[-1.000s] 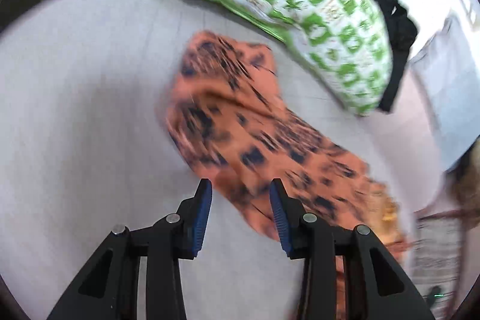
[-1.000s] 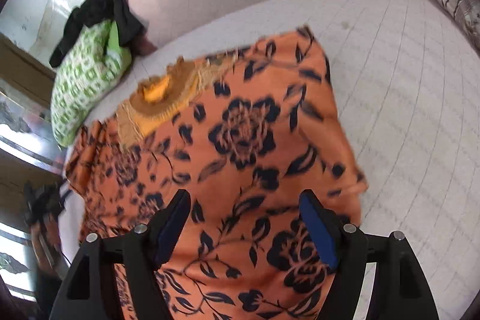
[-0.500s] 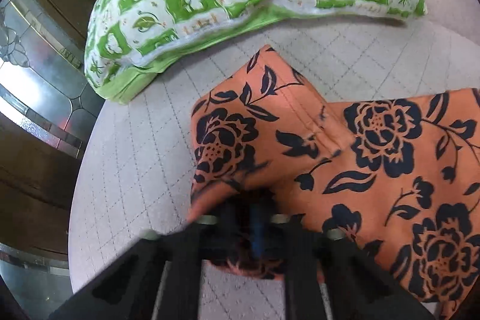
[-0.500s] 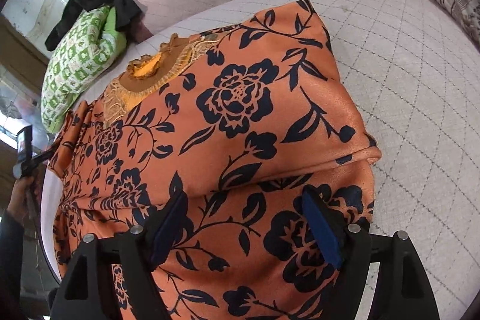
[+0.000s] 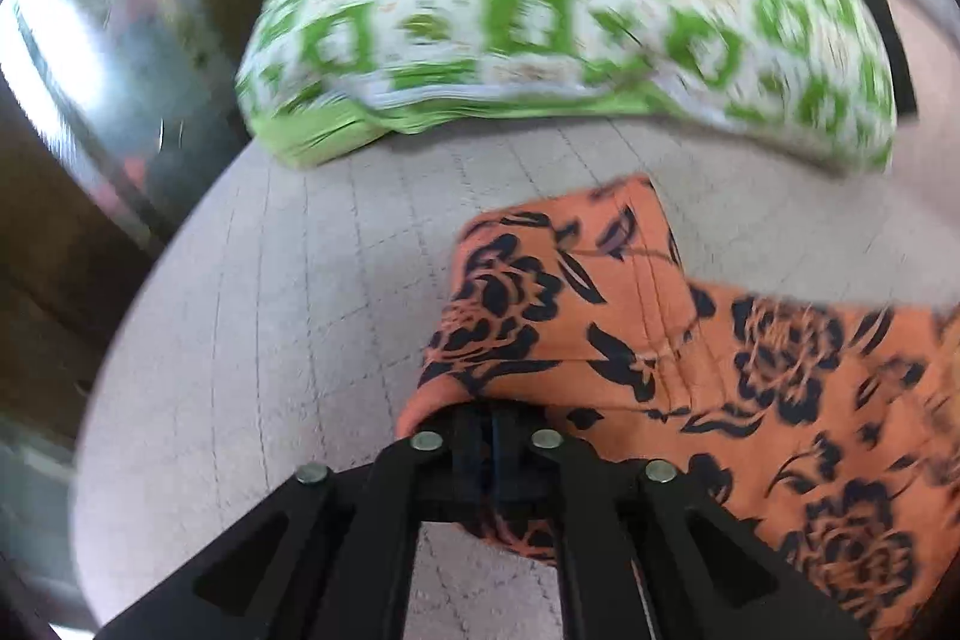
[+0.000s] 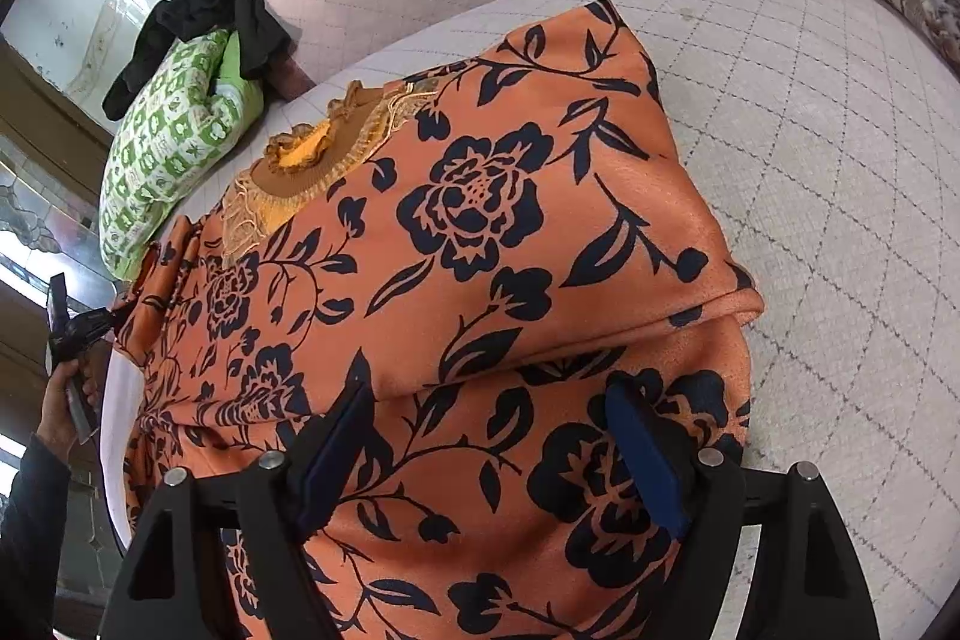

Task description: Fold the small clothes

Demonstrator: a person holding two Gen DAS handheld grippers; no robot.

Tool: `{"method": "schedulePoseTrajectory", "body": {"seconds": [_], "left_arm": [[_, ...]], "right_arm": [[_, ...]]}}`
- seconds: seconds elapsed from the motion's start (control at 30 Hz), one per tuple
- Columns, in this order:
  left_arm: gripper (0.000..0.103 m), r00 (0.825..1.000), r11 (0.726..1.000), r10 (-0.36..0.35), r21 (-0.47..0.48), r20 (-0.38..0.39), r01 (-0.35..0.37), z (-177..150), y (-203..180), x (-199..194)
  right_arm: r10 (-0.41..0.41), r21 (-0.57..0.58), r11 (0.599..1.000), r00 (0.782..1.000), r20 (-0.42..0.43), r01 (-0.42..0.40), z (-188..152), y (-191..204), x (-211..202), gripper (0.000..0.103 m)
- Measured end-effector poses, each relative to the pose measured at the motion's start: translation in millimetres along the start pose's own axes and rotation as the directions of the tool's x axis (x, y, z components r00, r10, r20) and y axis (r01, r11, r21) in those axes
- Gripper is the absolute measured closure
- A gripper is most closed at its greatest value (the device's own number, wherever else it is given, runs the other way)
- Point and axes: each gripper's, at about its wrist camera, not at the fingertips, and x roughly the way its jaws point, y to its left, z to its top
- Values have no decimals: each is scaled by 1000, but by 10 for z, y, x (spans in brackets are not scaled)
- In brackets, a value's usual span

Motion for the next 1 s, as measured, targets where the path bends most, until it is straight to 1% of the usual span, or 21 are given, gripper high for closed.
{"method": "schedulePoseTrajectory", "body": {"seconds": [0.03,0.1,0.13,0.17,0.27,0.33,0.37,0.4,0.47,0.53,0.6,0.67,0.7,0.73,0.77,0.8,0.83,0.87,0.9,0.93,1.0], "left_arm": [[75,1000,999,19,48,-5,-19,-1,-106,16],[65,999,991,45,122,25,-48,-13,-247,19],[89,996,987,73,143,46,-79,-21,-304,20],[102,998,991,62,116,26,-64,6,-294,44],[103,999,1000,-23,-17,39,24,70,-164,-142],[103,979,974,-188,-116,74,195,166,-61,-410],[103,961,951,-256,-151,99,269,196,-35,-557],[103,929,915,-342,-174,145,364,251,-38,-787],[103,853,840,-473,-178,222,512,327,-105,-1213],[103,758,763,-584,-122,290,635,398,-343,-1779],[103,703,742,-629,-15,332,671,412,-598,-2238],[103,668,737,-647,78,369,671,378,-819,-2732],[99,675,760,-623,105,395,641,347,-845,-2886],[98,700,811,-566,140,436,568,305,-868,-2983],[85,739,872,-482,181,470,454,243,-889,-3010],[44,778,908,-419,201,468,368,205,-884,-2932],[14,843,958,-277,206,461,202,138,-861,-2689],[12,862,975,-167,209,479,72,78,-838,-2484],[12,870,971,-64,233,488,-60,10,-816,-2218],[13,889,925,54,313,454,-216,-66,-804,-1765],[18,920,833,147,457,363,-313,-196,-769,-1144]], "right_arm": [[-4,-1,1000,1000,-1,4,1,8,1,18],[-8,1,1000,1000,1,8,1,14,6,18],[-8,2,1000,1000,1,8,2,12,8,18],[-9,1,1000,1000,-1,9,7,12,11,18],[-8,1,1000,1000,-9,8,22,9,6,18],[7,12,1000,1000,-10,-7,27,-14,1,18],[22,26,999,1000,-7,-22,29,-37,-8,18],[32,34,999,999,-4,-32,33,-44,1,18],[51,52,997,999,3,-51,32,-72,-4,18],[68,72,995,998,11,-68,26,-97,-15,18],[83,80,993,996,14,-84,31,-122,-26,18],[98,93,991,995,18,-100,32,-145,-35,18],[108,103,989,994,20,-110,35,-159,-45,18],[112,110,987,994,19,-114,36,-164,-45,18],[117,132,984,993,19,-118,42,-180,-63,18],[121,141,982,992,22,-123,45,-184,-74,17],[126,144,981,992,23,-128,44,-180,-82,14],[121,139,983,992,22,-123,43,-163,-92,14],[114,131,985,993,22,-116,37,-146,-94,14],[110,121,986,994,20,-111,35,-133,-91,14],[98,103,990,995,20,-99,7,-107,-79,14]]}}
